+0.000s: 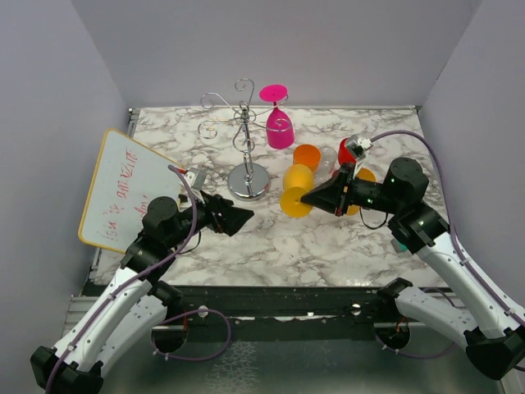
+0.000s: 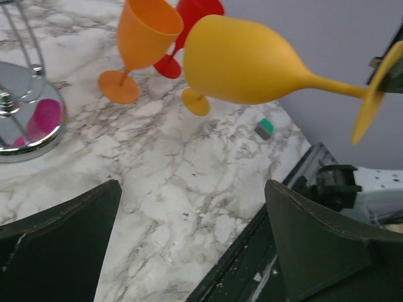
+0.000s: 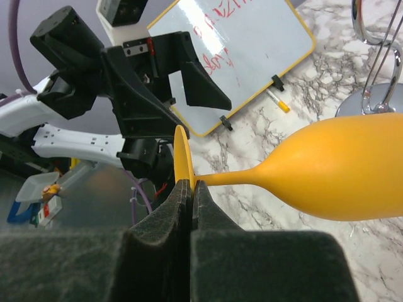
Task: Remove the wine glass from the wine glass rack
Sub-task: Place the wine glass at the center of the board.
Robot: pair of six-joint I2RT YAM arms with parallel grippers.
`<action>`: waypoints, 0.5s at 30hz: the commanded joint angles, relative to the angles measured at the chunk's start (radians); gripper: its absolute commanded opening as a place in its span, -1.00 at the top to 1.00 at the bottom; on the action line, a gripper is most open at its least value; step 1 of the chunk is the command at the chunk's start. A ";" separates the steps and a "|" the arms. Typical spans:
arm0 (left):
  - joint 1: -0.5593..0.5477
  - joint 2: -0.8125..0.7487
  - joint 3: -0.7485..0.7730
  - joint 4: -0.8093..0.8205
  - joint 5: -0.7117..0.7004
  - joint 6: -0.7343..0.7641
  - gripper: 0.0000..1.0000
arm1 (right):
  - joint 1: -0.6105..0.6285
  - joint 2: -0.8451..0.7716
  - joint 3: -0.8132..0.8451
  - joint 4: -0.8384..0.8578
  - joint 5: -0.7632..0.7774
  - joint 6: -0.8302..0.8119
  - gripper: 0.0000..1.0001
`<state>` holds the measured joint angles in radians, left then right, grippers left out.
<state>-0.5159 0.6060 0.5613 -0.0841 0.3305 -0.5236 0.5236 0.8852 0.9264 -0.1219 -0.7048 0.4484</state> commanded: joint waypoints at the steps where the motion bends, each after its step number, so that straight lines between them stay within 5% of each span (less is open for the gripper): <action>1: 0.007 0.026 0.046 0.165 0.250 -0.103 -0.92 | 0.004 0.000 -0.018 0.047 -0.067 0.007 0.99; 6: 0.007 0.092 0.027 0.368 0.407 -0.237 -0.83 | 0.038 0.028 -0.042 0.077 -0.063 0.022 0.99; 15: -0.072 0.180 0.028 0.385 0.459 -0.238 -0.61 | 0.130 0.083 -0.061 0.139 0.009 0.035 0.99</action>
<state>-0.5377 0.7700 0.5777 0.2470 0.7292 -0.7452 0.6250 0.9539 0.8730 -0.0631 -0.7269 0.4709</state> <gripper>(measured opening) 0.838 0.035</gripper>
